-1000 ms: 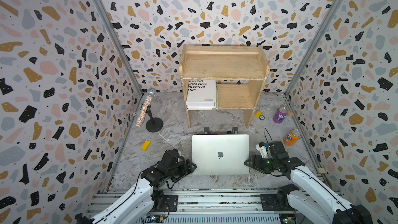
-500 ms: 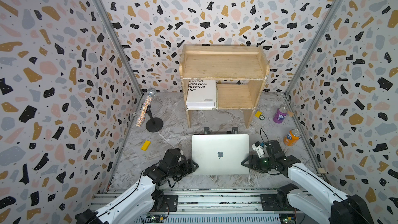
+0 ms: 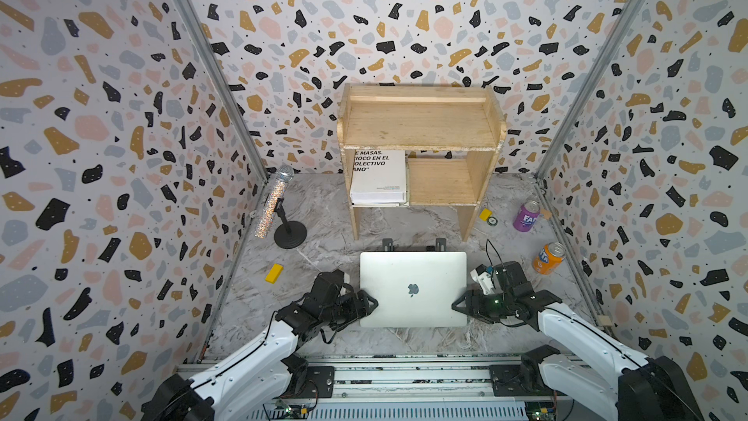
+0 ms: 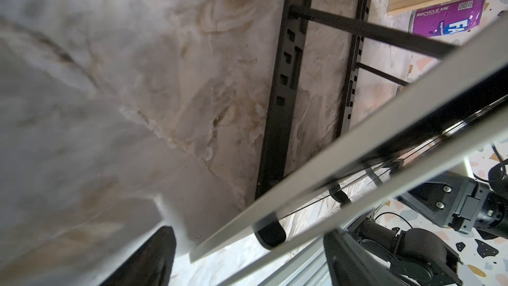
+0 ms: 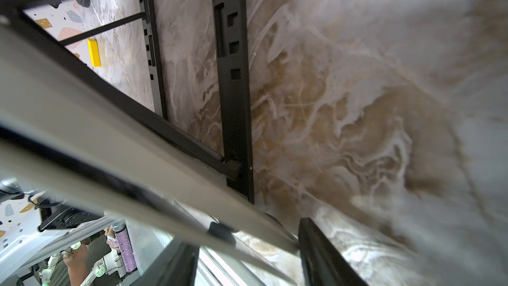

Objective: Close the laptop lid and set it aside
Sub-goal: Close the lid of the laptop.

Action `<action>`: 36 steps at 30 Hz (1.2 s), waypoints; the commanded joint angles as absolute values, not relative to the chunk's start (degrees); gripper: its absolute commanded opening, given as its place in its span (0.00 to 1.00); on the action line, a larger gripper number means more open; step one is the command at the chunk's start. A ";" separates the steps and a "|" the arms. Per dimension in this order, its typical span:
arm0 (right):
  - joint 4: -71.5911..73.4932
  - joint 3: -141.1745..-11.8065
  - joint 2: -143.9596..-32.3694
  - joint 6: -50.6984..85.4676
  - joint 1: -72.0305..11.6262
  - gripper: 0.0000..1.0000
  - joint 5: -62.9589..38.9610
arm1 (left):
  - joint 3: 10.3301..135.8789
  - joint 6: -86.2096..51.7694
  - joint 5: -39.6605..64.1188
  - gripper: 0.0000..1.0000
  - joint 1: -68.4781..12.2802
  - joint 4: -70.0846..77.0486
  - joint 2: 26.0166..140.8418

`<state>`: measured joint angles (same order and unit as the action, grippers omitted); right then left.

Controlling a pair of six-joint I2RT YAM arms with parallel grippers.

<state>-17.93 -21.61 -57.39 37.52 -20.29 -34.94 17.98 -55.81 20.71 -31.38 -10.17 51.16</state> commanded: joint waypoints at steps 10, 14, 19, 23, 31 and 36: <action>-11.29 -26.07 -60.82 39.57 -22.03 0.58 -28.47 | 23.83 -53.94 17.05 0.85 -33.10 -3.78 56.03; -11.16 -27.37 -61.57 39.65 -22.96 0.57 -27.63 | 24.91 -54.38 16.92 0.83 -34.43 -2.66 56.48; -11.11 -28.71 -61.77 39.64 -24.03 0.57 -26.50 | 27.18 -54.08 16.22 0.82 -36.61 -2.42 57.43; -10.96 -29.66 -61.38 39.41 -24.88 0.56 -25.94 | 28.70 -53.55 15.39 0.82 -38.14 -2.46 58.25; -10.00 -30.59 -61.71 38.68 -25.73 0.53 -24.80 | 29.44 -52.53 12.50 0.82 -39.67 -2.20 57.30; -9.23 -30.14 -62.64 38.09 -26.08 0.45 -23.87 | 29.36 -51.49 10.33 0.82 -39.81 -3.18 57.23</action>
